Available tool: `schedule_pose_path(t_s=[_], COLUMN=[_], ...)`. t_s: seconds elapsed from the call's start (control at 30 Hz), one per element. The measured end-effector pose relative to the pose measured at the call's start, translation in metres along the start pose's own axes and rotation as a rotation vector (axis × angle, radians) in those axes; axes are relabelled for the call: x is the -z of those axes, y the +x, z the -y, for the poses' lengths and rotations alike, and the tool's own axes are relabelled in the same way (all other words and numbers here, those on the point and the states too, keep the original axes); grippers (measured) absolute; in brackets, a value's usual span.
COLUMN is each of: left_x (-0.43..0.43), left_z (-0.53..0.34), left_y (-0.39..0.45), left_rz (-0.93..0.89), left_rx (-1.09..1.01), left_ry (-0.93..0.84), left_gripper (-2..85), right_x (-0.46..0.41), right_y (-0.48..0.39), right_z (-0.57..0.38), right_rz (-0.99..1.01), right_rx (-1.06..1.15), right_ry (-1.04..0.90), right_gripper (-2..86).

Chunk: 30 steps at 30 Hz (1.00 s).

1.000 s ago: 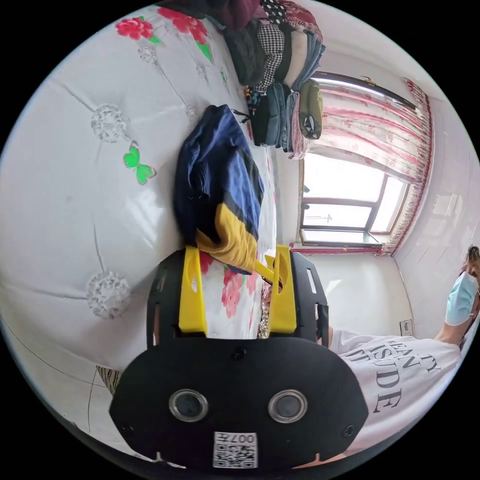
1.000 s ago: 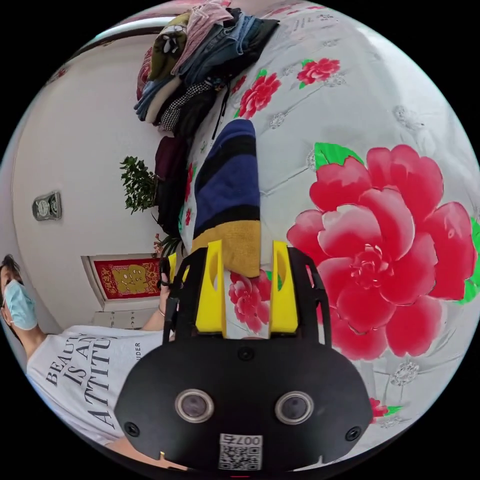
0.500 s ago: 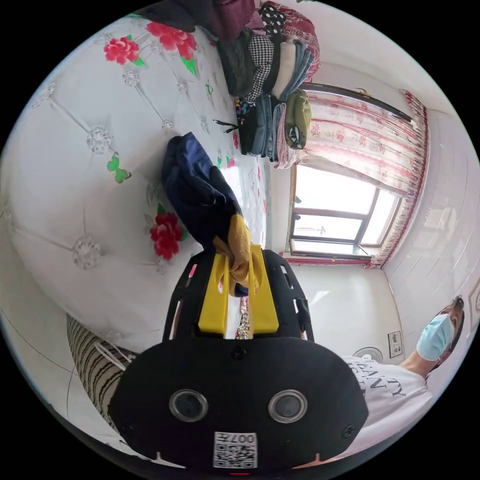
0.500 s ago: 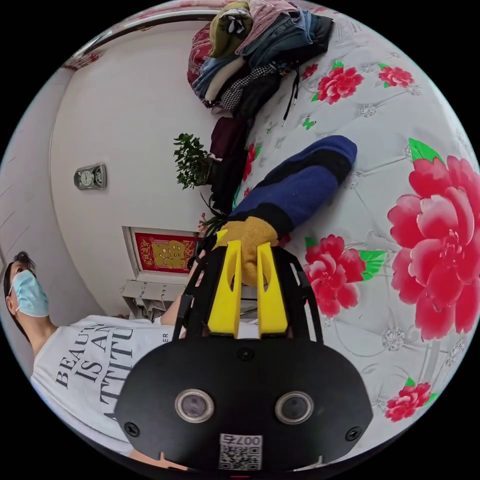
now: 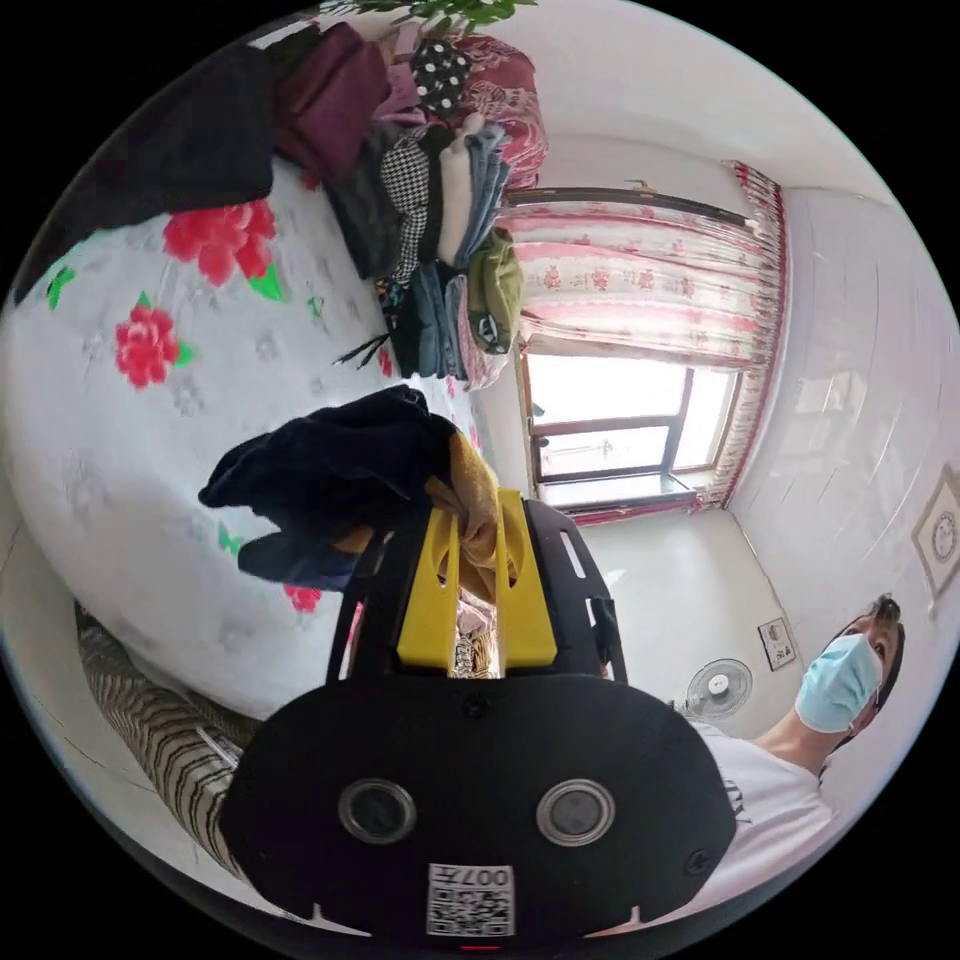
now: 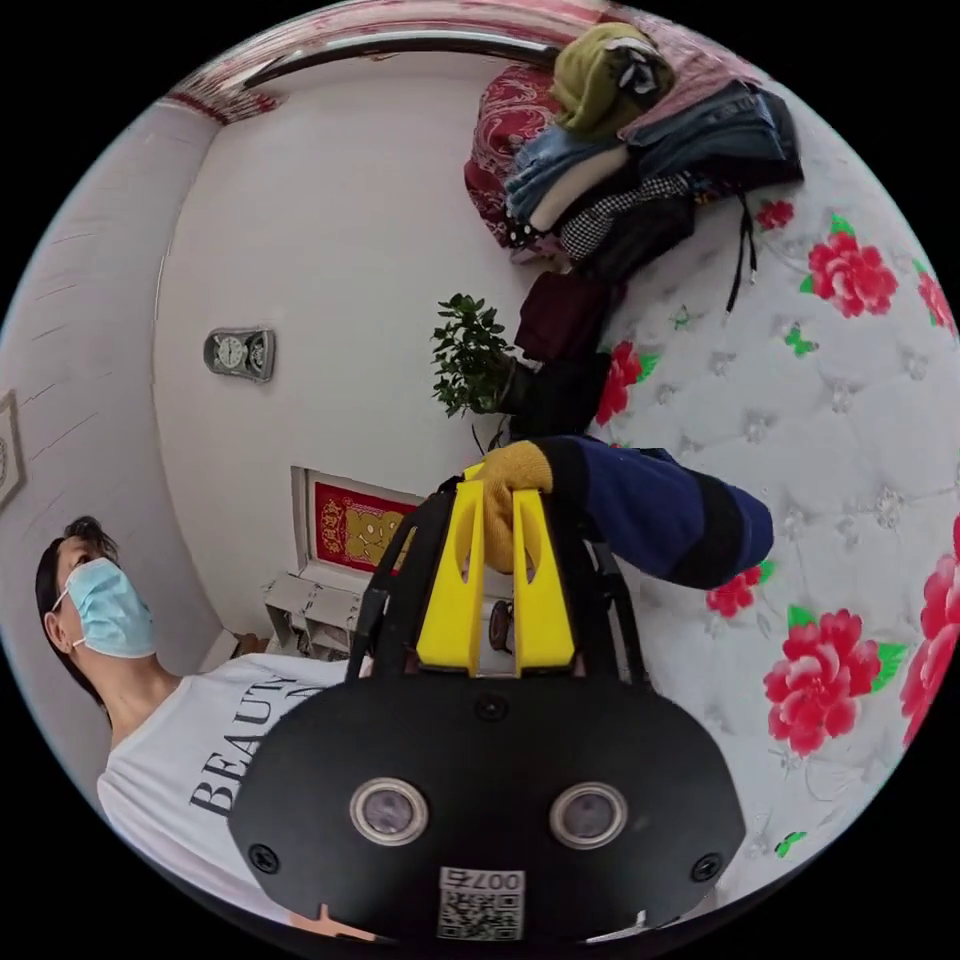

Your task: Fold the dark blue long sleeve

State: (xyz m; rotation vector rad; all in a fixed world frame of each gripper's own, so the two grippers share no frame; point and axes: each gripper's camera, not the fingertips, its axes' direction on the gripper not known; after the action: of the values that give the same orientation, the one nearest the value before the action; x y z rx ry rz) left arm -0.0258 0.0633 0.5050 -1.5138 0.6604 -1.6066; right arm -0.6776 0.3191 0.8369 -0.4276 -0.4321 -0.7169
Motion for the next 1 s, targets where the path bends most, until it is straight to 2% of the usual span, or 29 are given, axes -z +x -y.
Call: schedule_pose_path(t_s=[0.2,0.3,0.4,0.53,0.6,0.67,0.77,0.83,0.93,1.0], left_x=[0.074,0.116,0.152,0.184,0.207,0.221,0.228,0.219,0.176,0.122], left_z=[0.142,0.181,0.199,0.196,0.168,0.137,0.079,0.045,-0.003,-0.03], left_y=[0.09,0.103,0.074,-0.008,-0.067,-0.097,-0.117,-0.118,-0.112,-0.103], left_rz=[-0.021,0.044,0.174,0.381,0.427,0.404,0.43,0.466,0.562,0.653], left_rx=[-0.336,-0.412,-0.372,-0.21,-0.081,-0.024,-0.02,-0.045,-0.108,-0.168], left_ry=[0.032,0.057,0.101,0.131,0.188,0.242,0.3,0.297,0.168,-0.006], left_gripper=[5.7,5.9,6.2,9.8,15.3,16.1,15.8,15.1,13.6,12.0], right_x=[-0.095,-0.159,-0.237,-0.37,-0.433,-0.492,-0.489,-0.471,-0.425,-0.398], right_y=[-0.162,-0.224,-0.245,-0.212,-0.181,-0.144,-0.146,-0.16,-0.183,-0.193], right_z=[0.154,0.21,0.249,0.275,0.276,0.263,0.233,0.215,0.181,0.156], right_rz=[-0.002,-0.015,-0.046,-0.183,-0.271,-0.352,-0.365,-0.467,-0.714,-0.9], right_rx=[0.312,0.434,0.439,0.334,0.277,0.215,0.274,0.35,0.486,0.569], right_ry=[0.121,0.158,0.159,0.089,-0.037,-0.258,-0.346,-0.407,-0.523,-0.602], right_gripper=[2.7,2.9,2.9,2.5,1.9,0.9,0.2,0.1,-0.1,-0.2])
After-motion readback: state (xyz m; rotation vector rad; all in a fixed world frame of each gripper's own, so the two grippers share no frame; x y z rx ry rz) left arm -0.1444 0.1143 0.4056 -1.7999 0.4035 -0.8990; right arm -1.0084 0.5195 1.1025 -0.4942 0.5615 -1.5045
